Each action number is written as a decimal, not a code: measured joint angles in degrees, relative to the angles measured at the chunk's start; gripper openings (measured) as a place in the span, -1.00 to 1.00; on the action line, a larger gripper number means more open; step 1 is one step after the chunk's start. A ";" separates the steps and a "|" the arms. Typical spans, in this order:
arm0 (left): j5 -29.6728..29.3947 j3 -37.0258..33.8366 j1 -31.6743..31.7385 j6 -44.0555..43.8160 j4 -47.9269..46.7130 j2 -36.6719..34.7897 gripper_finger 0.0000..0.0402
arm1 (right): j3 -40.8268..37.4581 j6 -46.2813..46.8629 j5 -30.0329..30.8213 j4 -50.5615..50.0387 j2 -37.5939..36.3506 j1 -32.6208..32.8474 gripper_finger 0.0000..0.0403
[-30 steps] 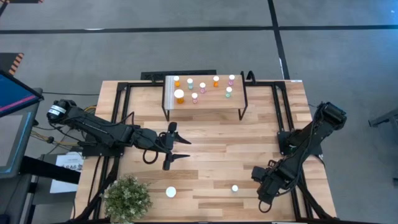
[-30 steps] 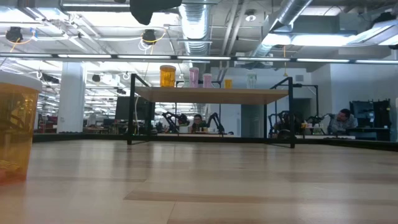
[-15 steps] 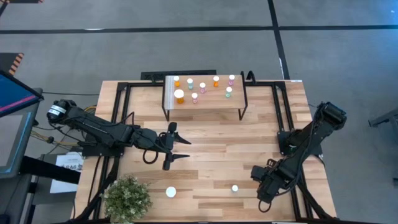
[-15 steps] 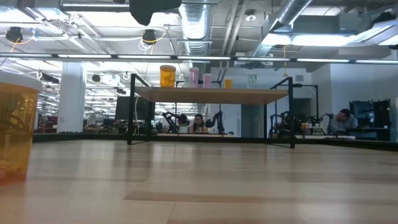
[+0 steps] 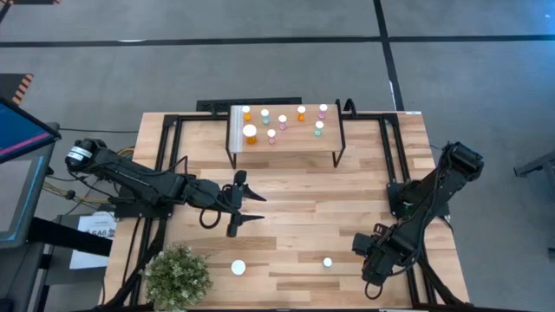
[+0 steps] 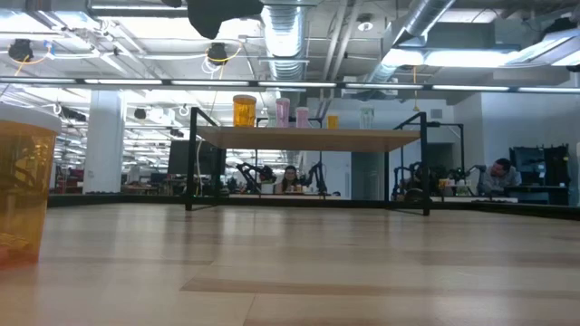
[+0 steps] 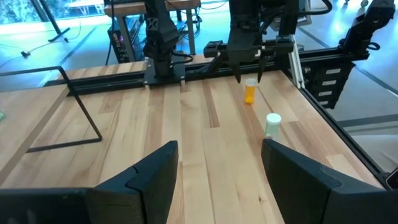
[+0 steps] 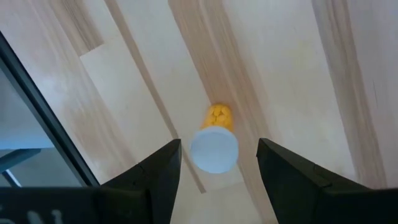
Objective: Pick and place medicine bottles onto shelf by color
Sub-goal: Put the orange small pill bottle on the shelf
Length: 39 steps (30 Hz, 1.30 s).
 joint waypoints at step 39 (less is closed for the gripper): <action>0.00 0.00 0.00 -0.17 -0.54 0.00 0.10 | -0.43 -0.23 -0.17 2.94 0.00 -1.32 -0.37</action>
